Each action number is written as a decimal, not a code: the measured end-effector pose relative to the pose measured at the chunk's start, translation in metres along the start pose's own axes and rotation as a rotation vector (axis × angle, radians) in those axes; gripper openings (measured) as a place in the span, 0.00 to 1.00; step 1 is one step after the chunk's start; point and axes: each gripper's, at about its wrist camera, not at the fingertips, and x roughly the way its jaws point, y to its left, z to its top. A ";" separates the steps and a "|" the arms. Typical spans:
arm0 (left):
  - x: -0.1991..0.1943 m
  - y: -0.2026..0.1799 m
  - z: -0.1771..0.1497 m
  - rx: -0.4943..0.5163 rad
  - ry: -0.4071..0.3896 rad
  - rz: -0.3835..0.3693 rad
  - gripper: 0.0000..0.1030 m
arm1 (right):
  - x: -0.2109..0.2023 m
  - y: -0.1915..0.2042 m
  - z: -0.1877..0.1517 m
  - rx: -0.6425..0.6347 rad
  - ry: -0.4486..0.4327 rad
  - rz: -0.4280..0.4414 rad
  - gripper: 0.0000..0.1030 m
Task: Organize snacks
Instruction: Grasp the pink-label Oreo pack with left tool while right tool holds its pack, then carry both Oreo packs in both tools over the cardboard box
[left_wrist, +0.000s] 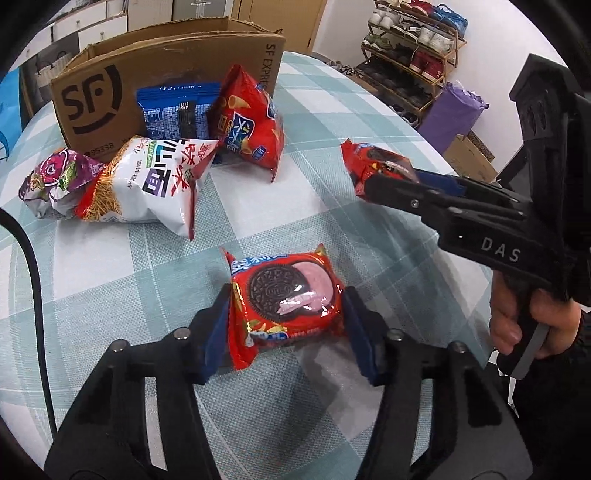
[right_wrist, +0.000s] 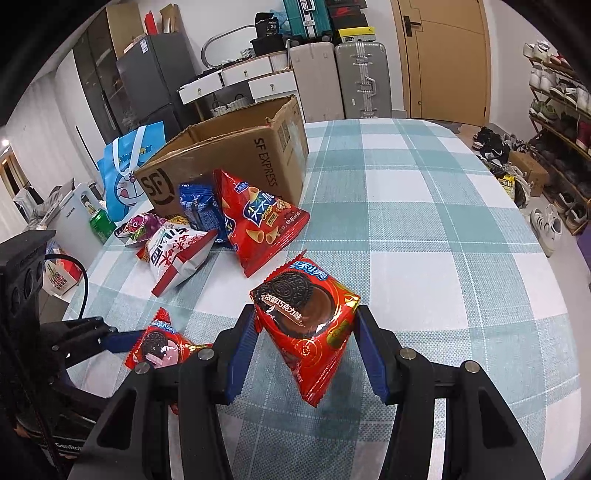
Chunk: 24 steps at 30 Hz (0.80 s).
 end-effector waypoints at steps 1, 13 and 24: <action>-0.001 0.000 0.000 0.001 -0.003 -0.008 0.48 | 0.000 0.000 0.000 -0.001 0.000 0.000 0.52; -0.031 0.025 -0.005 -0.040 -0.064 -0.023 0.46 | -0.006 0.008 0.000 -0.015 -0.021 0.014 0.52; -0.085 0.052 0.012 -0.067 -0.216 0.066 0.46 | -0.034 0.024 0.013 -0.070 -0.099 0.026 0.52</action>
